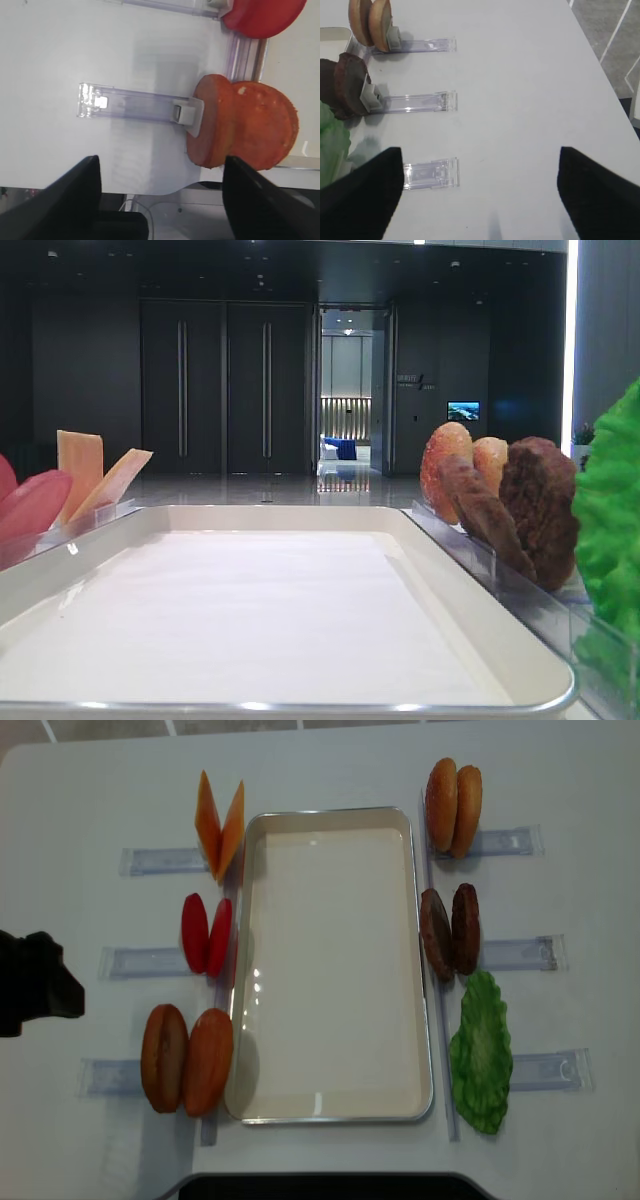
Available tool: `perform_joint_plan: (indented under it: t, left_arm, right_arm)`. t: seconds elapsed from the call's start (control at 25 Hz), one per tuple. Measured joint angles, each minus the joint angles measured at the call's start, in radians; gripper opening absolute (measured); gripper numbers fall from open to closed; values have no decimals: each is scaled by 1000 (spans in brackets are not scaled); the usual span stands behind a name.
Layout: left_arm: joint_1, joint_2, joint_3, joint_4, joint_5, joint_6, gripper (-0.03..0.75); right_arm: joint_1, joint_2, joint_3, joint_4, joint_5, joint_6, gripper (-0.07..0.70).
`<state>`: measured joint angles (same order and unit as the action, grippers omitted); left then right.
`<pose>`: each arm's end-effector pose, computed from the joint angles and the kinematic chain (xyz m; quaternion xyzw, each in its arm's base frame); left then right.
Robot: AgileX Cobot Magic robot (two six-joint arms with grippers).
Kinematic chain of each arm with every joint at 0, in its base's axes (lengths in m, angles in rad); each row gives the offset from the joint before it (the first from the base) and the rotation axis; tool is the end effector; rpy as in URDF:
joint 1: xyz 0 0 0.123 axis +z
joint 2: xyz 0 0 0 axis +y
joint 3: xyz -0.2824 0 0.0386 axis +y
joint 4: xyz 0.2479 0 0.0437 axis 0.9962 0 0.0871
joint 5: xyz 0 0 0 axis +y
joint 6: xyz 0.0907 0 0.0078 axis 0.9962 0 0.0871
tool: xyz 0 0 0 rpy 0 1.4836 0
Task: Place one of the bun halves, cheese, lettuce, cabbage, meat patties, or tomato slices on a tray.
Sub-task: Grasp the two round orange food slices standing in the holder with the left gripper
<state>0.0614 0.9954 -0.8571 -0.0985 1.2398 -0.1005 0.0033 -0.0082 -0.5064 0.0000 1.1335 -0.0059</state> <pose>0.1555 0.0011 0.3029 -0.0893 0.9850 -0.0510 0.1383 -0.0100 0.0000 0.2731 -0.0040 0.8680 -0.0006 0.4965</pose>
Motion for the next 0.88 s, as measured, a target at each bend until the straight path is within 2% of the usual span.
perform_joint_plan:
  t: [0.12, 0.24, 0.4, 0.44, 0.48, 0.52, 0.56, 0.76, 0.88]
  left_arm:
    - [-14, 0, -6, -18, -1, -37, 561]
    - [-73, 1, -11, -15, -6, -94, 559]
    - [-226, 9, -12, 52, -36, -231, 559]
    - [-274, 22, -14, 77, -35, -272, 559]
    - [-363, 66, -30, 115, -25, -345, 559]
    - [-412, 97, -42, 127, -23, -382, 559]
    - [-412, 97, -42, 127, -23, -382, 559]
    - [-628, 224, -115, 155, -43, -559, 559]
    - [-716, 303, -162, 190, -52, -639, 559]
  right_arm:
    - [0, 0, 0, 0, 0, 0, 591]
    - [0, 0, 0, 0, 0, 0, 591]
    - [0, 0, 0, 0, 0, 0, 591]
    - [0, 0, 0, 0, 0, 0, 591]
    - [0, 0, 0, 0, 0, 0, 591]
    - [0, 0, 0, 0, 0, 0, 591]
    - [0, 0, 0, 0, 0, 0, 591]
    - [0, 0, 0, 0, 0, 0, 591]
    - [0, 0, 0, 0, 0, 0, 591]
